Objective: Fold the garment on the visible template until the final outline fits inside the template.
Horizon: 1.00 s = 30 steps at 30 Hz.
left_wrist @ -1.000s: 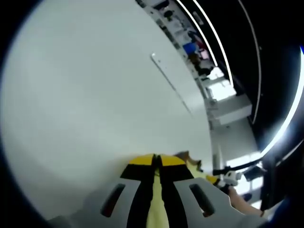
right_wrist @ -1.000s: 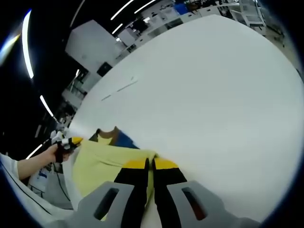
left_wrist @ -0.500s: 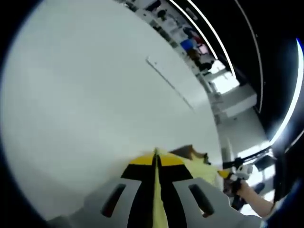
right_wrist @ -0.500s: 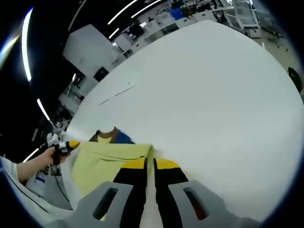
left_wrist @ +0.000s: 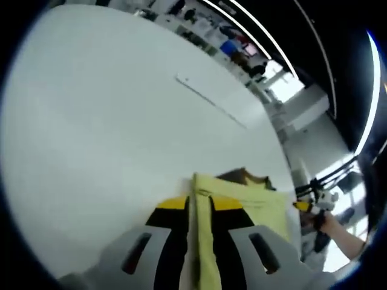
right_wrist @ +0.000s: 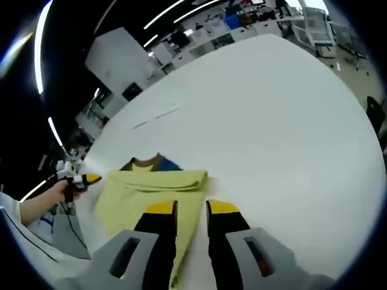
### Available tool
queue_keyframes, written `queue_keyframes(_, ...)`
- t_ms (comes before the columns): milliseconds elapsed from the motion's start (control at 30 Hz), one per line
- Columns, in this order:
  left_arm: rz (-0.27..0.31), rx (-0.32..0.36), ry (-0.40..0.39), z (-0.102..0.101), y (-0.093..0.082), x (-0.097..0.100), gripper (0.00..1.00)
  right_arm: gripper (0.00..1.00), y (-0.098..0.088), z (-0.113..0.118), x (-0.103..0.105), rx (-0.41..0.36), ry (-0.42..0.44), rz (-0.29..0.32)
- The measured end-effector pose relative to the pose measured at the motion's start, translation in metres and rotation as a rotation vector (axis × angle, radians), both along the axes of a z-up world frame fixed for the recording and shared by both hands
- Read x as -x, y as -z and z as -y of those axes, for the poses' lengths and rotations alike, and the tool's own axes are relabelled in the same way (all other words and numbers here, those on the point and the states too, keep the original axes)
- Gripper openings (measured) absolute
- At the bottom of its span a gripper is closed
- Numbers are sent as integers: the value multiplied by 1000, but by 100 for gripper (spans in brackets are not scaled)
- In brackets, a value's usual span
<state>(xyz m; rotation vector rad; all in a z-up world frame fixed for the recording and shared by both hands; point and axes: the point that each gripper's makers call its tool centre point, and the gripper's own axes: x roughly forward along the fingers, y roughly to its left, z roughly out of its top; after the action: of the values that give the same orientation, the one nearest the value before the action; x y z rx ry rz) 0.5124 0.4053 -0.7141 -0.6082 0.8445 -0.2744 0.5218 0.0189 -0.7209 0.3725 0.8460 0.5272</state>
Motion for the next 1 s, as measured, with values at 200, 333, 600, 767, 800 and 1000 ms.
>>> queue_keyframes(200,29,-38,45,1,-7,9,18,34,-14,-5,10,4,-20,29)
queue_keyframes(333,46,-65,79,-1,-12,15,21,40,-23,-8,19,10,-27,48)
queue_keyframes(600,74,-136,145,-3,-18,36,30,49,-35,-13,38,6,-35,69)
queue_keyframes(767,101,-150,165,-5,-29,48,36,54,-49,-20,54,-23,-44,83)
queue_keyframes(800,109,-151,167,-5,-31,51,38,55,-51,-21,57,-27,-47,83)
queue_keyframes(1000,138,-160,184,-4,-43,65,48,62,-63,-23,76,-26,-59,97)
